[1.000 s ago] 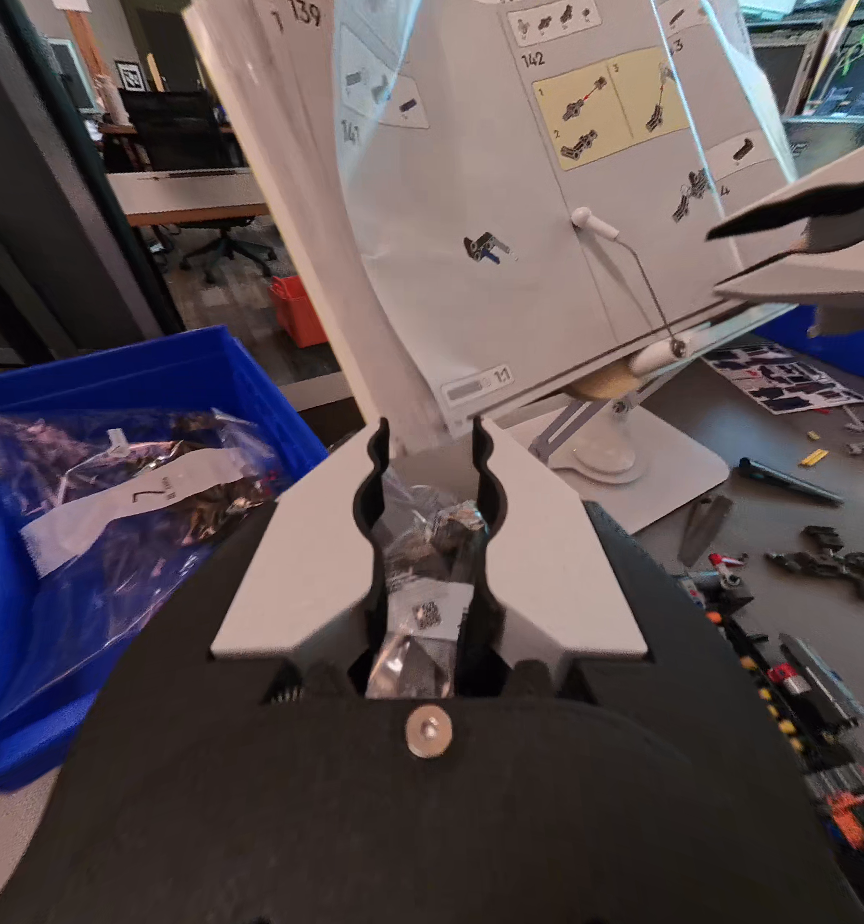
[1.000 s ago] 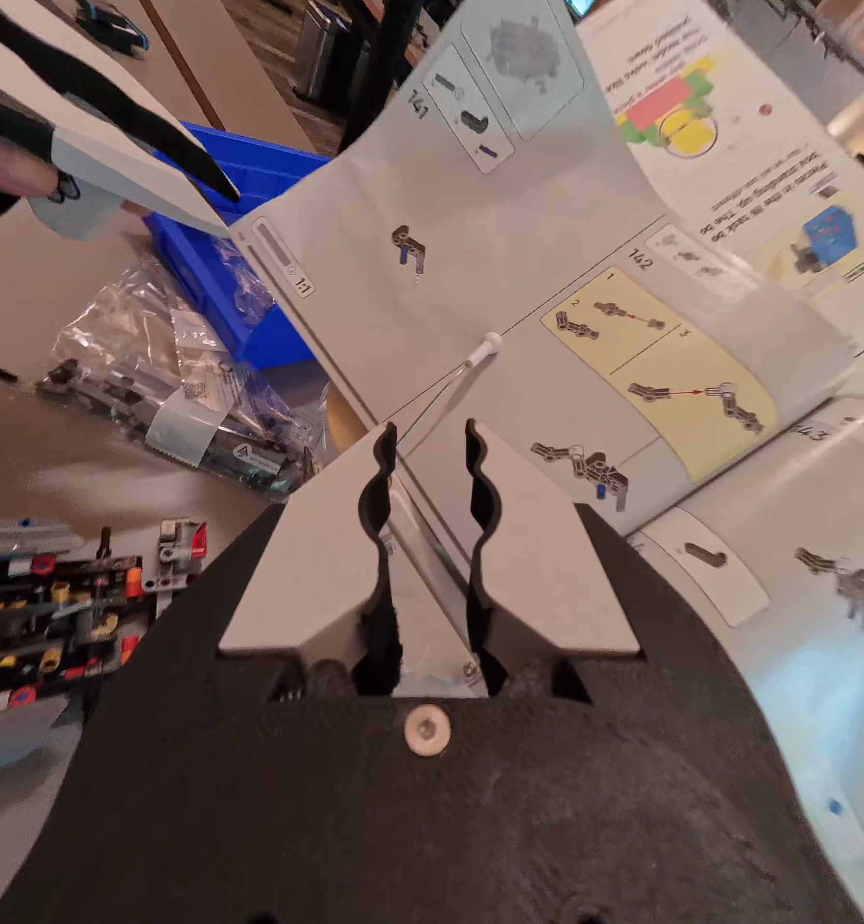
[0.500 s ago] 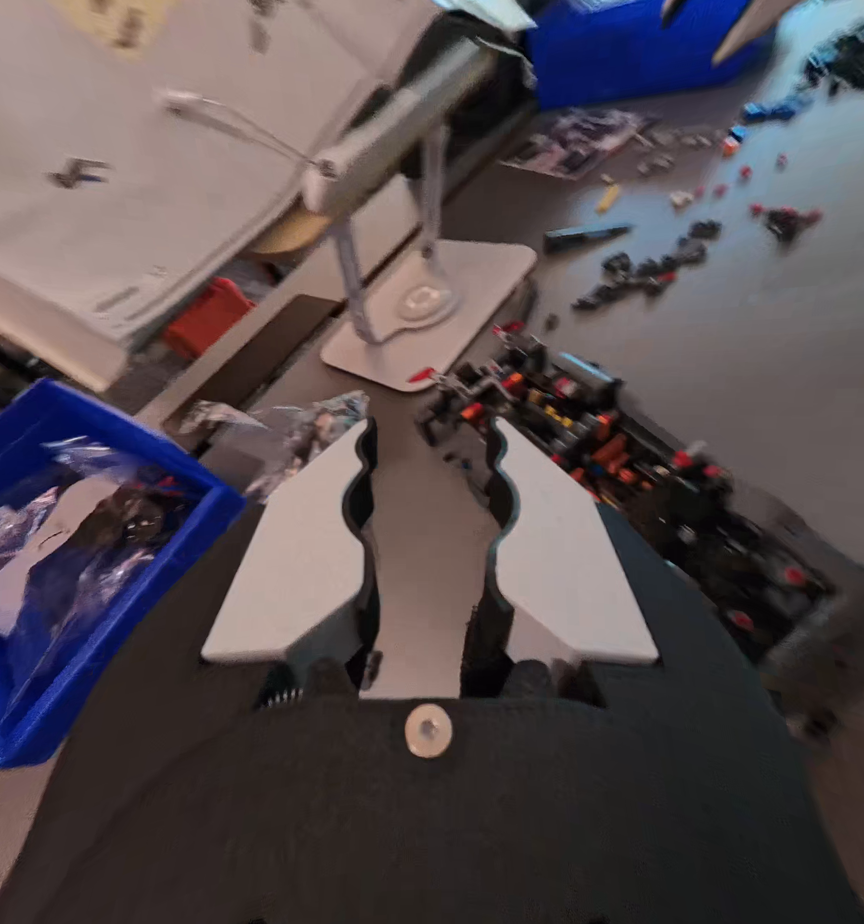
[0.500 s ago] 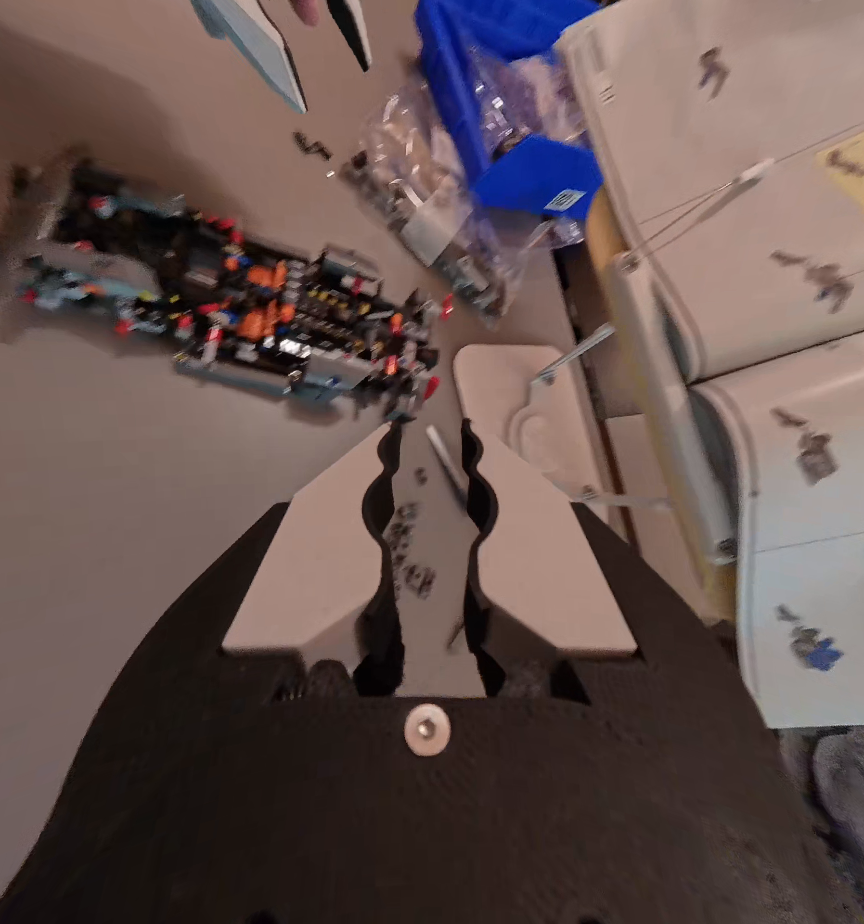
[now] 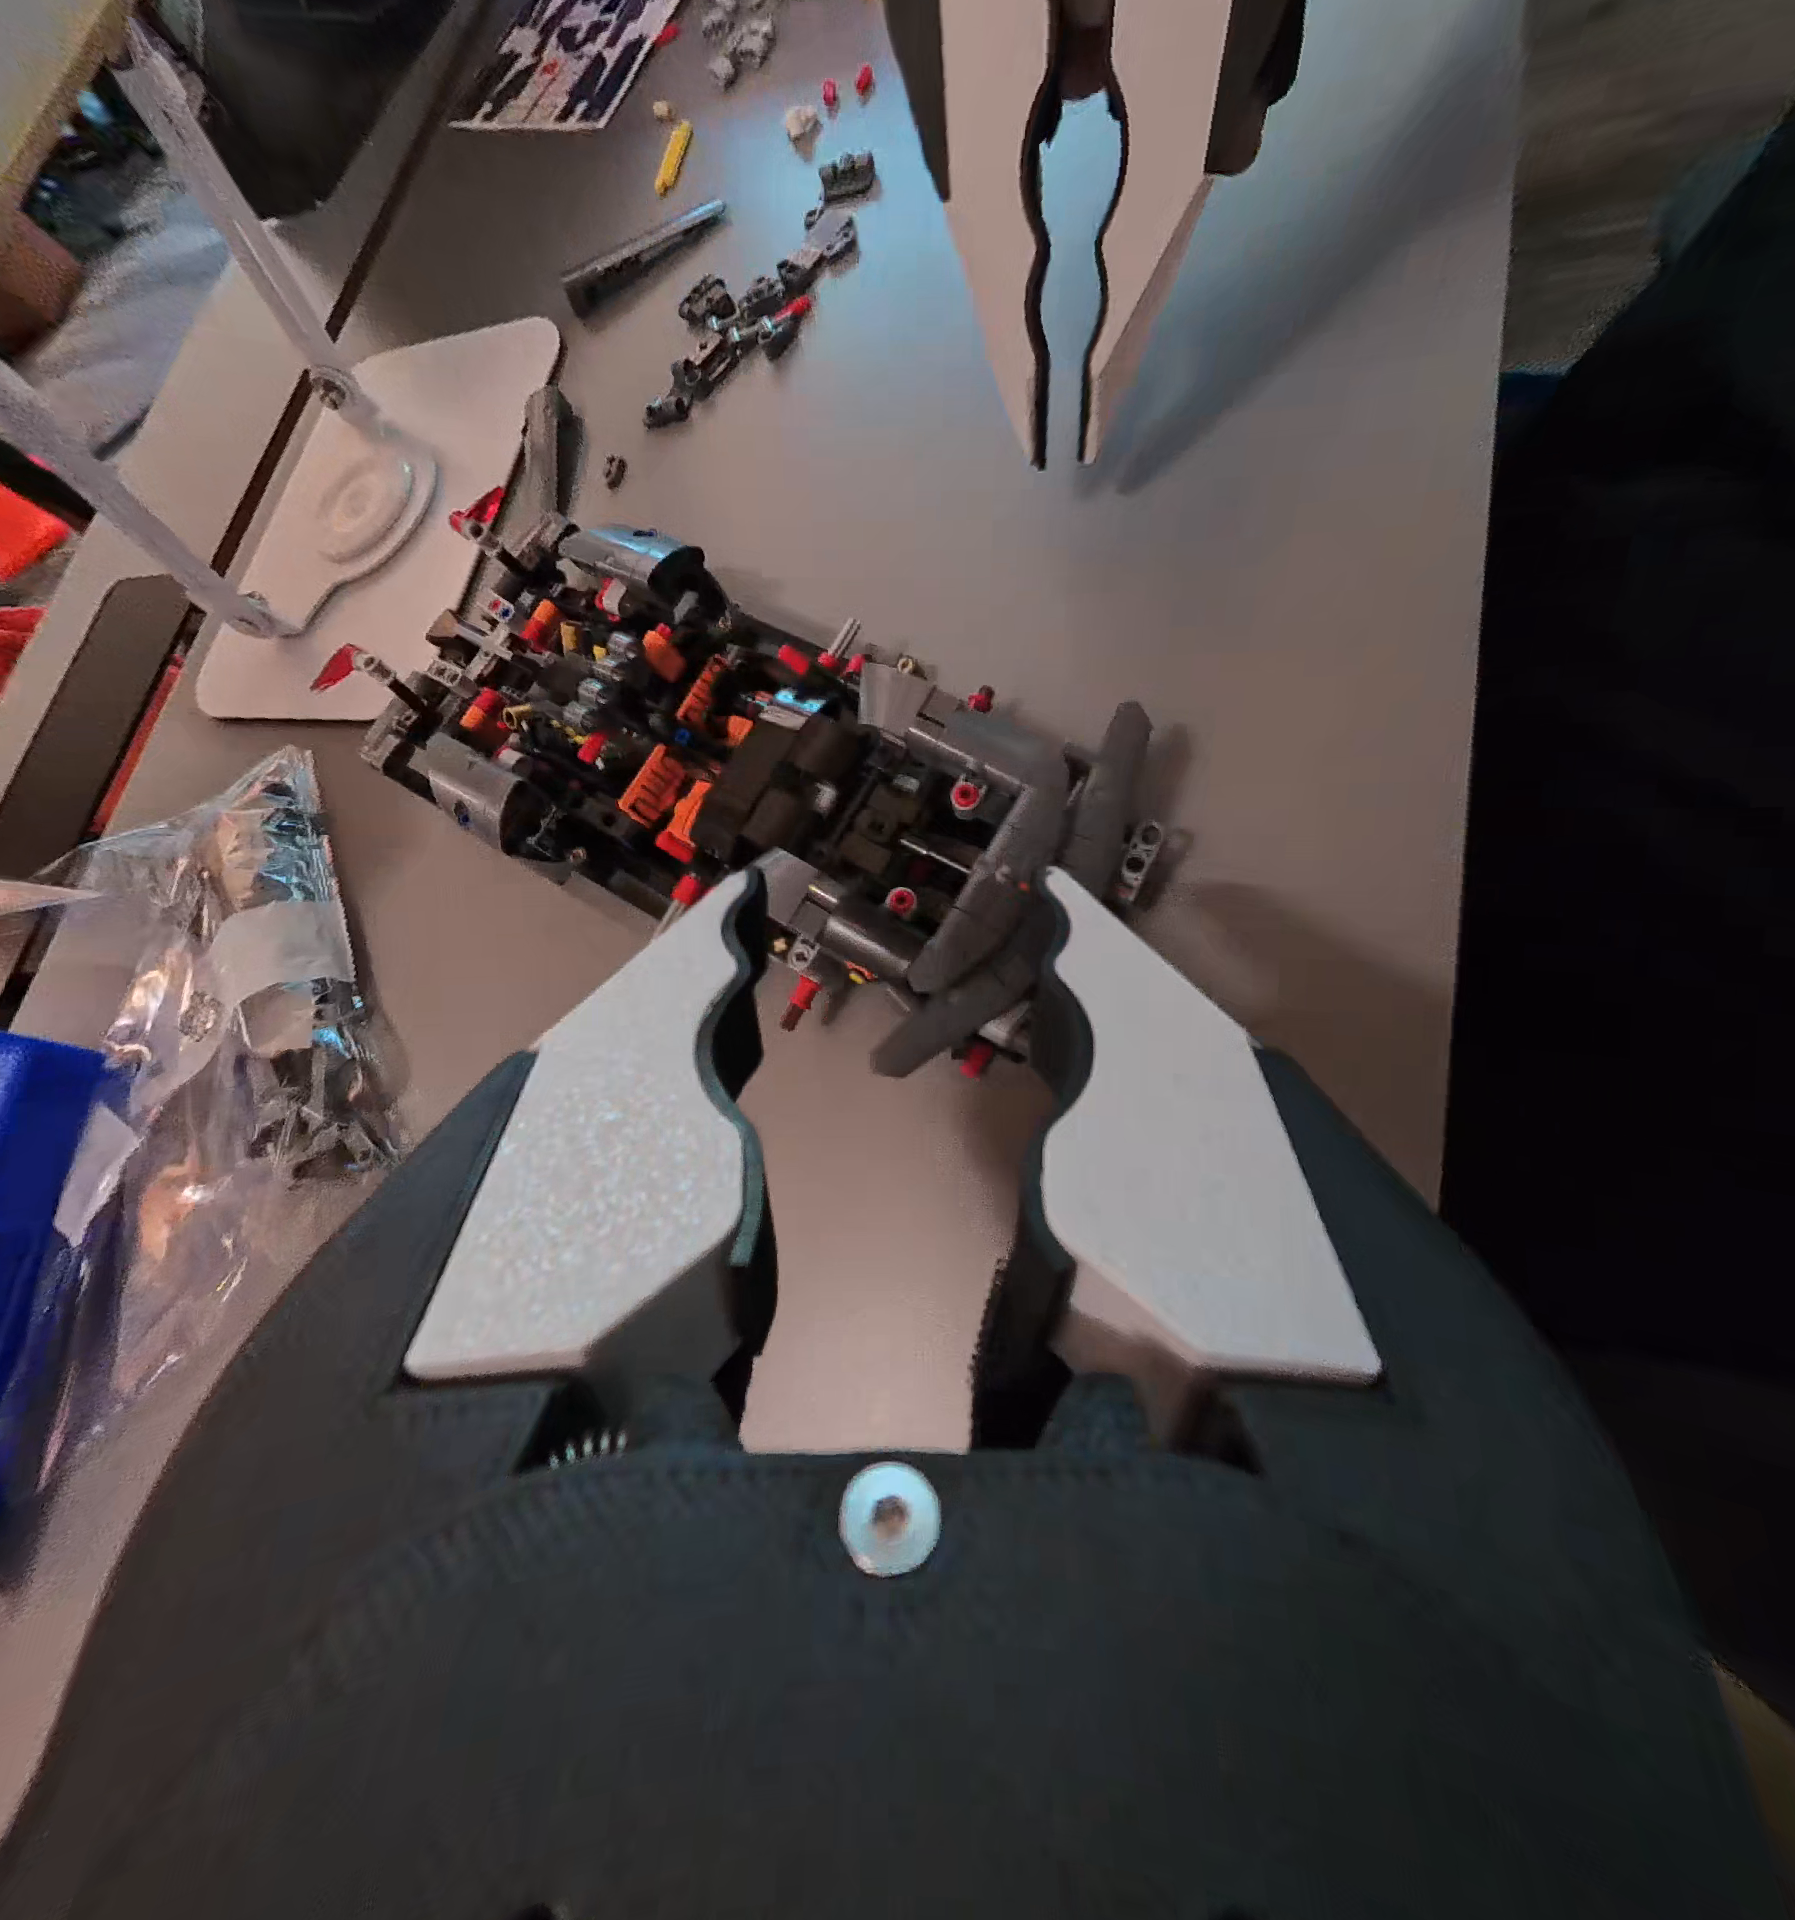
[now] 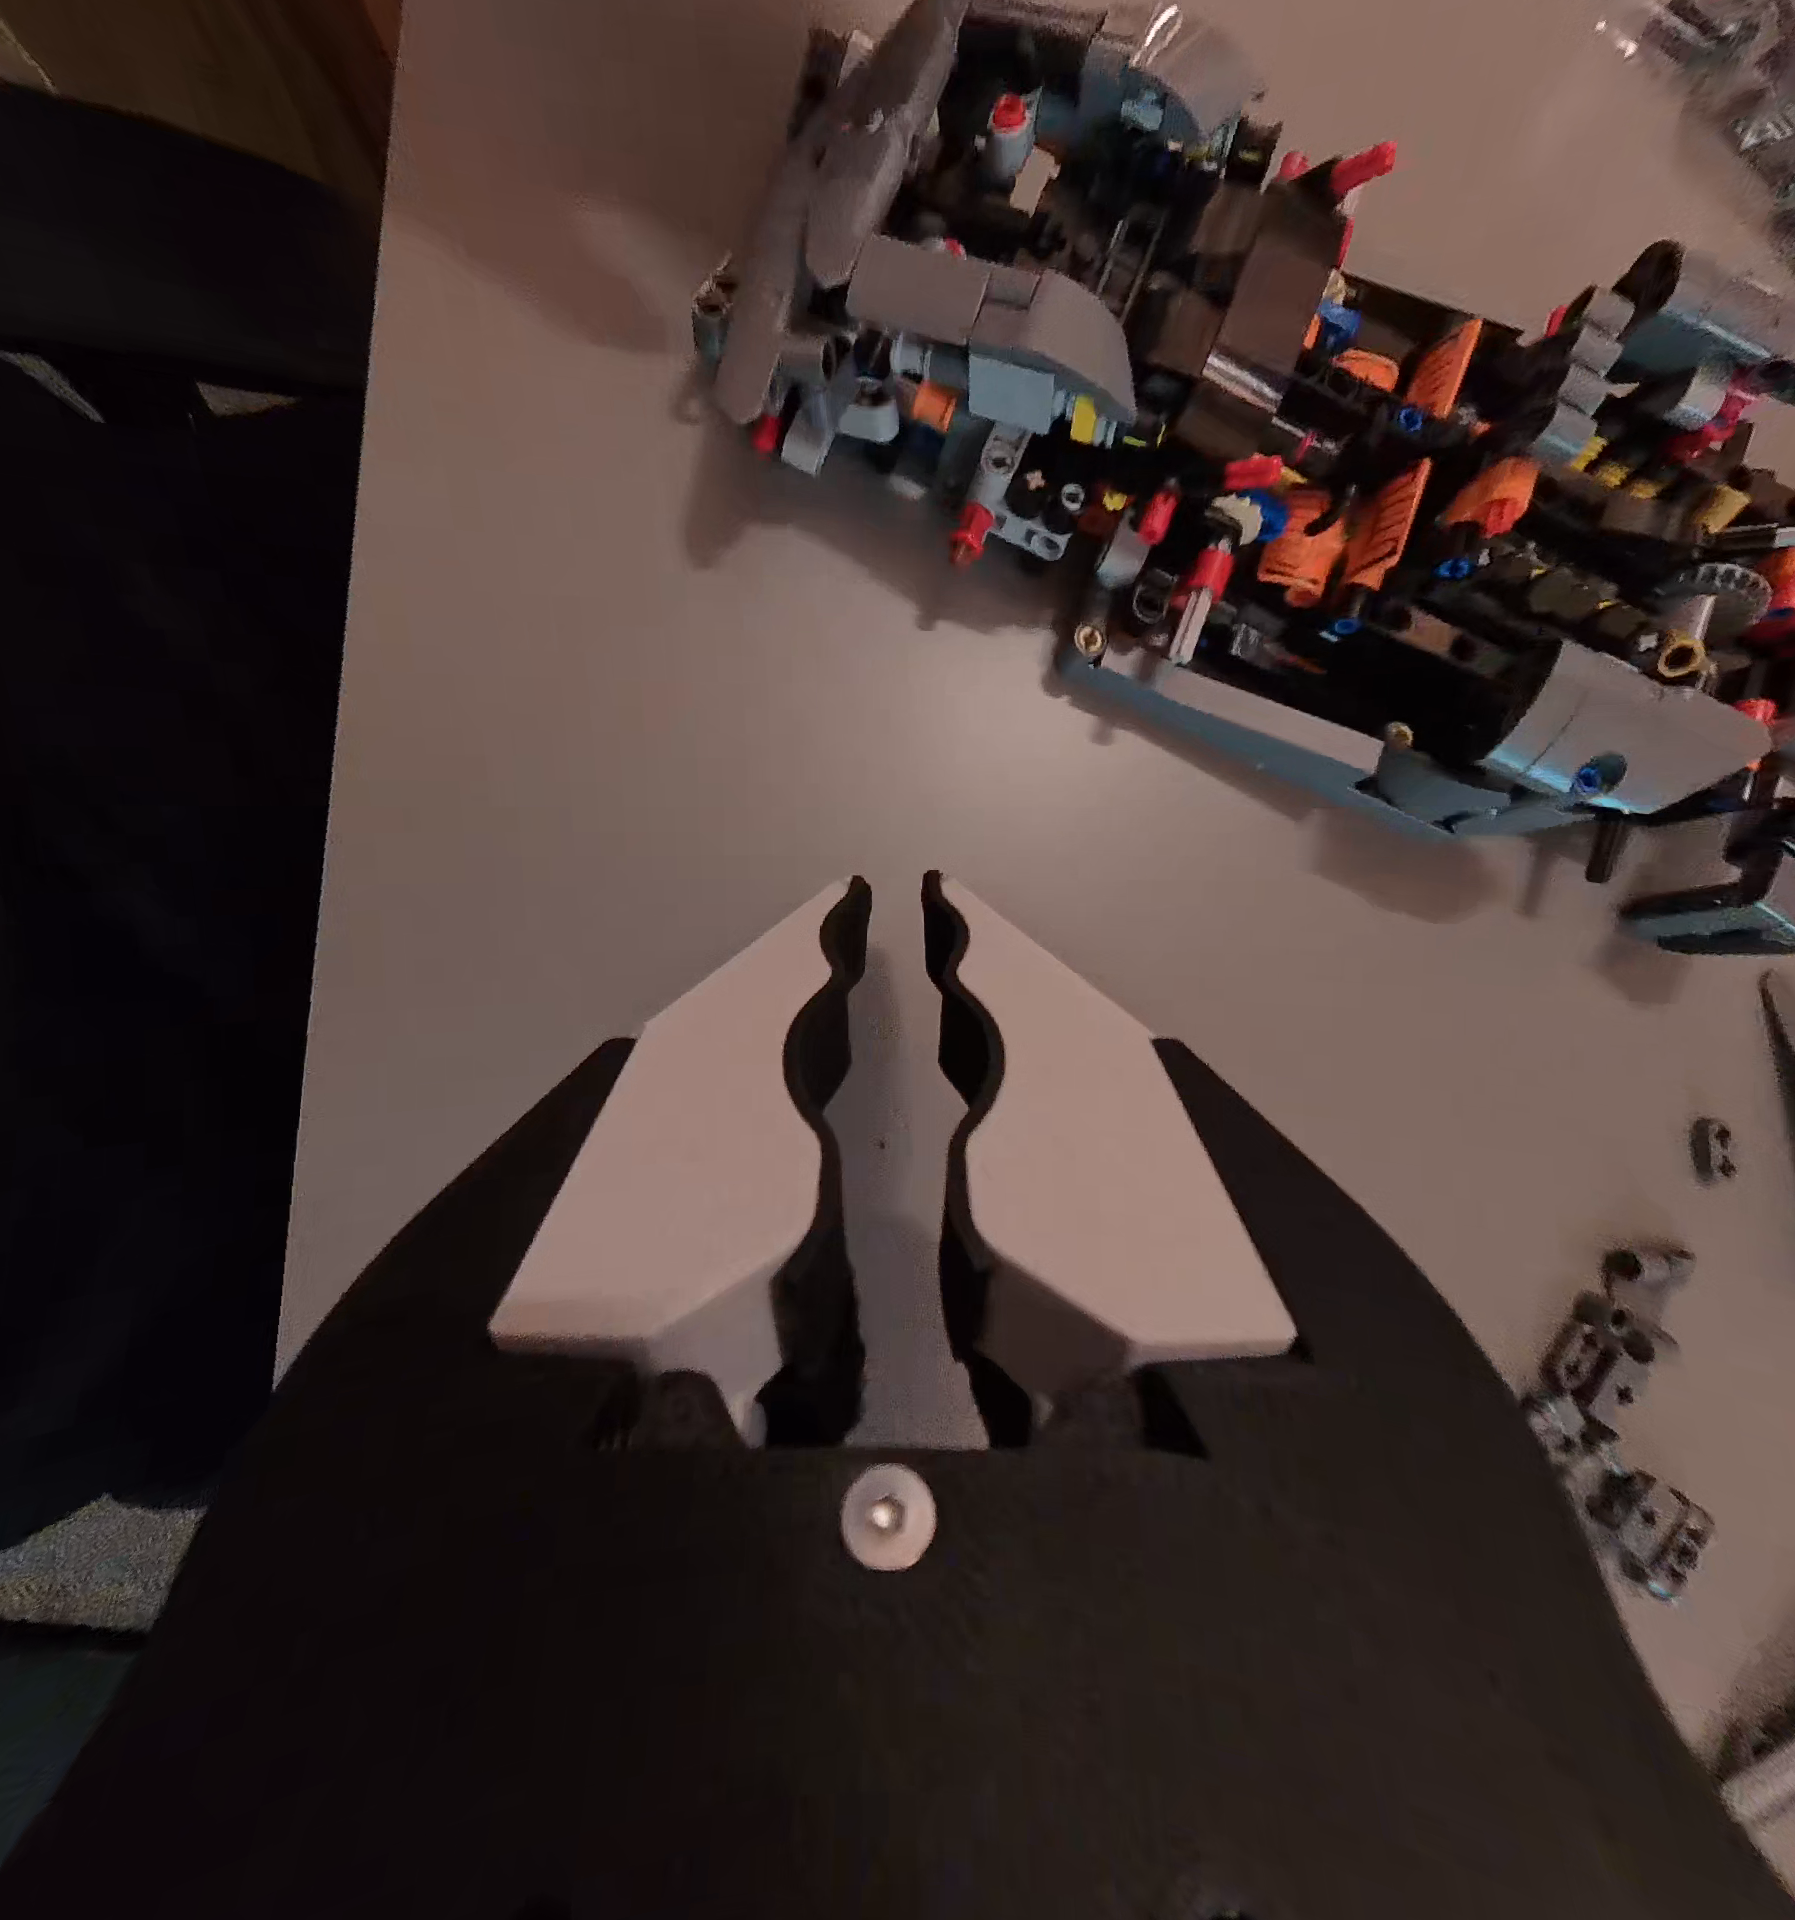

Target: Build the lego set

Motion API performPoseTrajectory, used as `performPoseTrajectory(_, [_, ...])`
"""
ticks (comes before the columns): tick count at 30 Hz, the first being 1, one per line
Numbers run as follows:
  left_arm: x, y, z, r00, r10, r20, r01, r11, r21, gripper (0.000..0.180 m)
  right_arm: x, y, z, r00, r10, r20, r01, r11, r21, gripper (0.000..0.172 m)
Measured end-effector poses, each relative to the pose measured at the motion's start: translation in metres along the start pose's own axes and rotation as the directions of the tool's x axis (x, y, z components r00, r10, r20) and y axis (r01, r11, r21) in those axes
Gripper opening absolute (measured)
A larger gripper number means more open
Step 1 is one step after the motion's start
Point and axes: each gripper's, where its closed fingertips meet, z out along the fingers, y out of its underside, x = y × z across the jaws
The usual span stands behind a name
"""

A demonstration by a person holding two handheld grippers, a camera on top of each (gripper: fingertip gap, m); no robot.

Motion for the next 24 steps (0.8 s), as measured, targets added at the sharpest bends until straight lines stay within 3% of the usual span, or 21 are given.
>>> performPoseTrajectory(6, [0.041,-0.033,0.03,0.983,0.148,0.11,-0.157,0.984,0.084,0.046,0.005,-0.001,-0.007,0.999,0.044,-0.02,-0.042,0.997,0.061,0.009])
performPoseTrajectory(10, [0.068,-0.025,0.071,0.955,0.279,0.103,-0.276,0.96,-0.042,0.036,0.0,0.008,-0.012,0.998,0.063,-0.02,-0.061,0.994,0.086,0.007])
performPoseTrajectory(12, [0.065,-0.009,0.086,0.935,0.328,0.131,-0.306,0.938,-0.164,0.03,-0.002,0.012,-0.011,0.997,0.072,-0.012,-0.071,0.993,0.09,0.007])
performPoseTrajectory(17, [0.049,-0.005,0.083,0.899,0.378,0.223,-0.325,0.915,-0.239,0.01,-0.002,0.016,-0.008,0.998,0.067,-0.015,-0.065,0.993,0.094,0.006])
performPoseTrajectory(24, [0.035,0.018,0.068,0.884,0.391,0.257,-0.287,0.887,-0.362,0.01,0.018,0.006,-0.009,0.996,0.057,-0.065,-0.049,0.991,0.124,0.014])
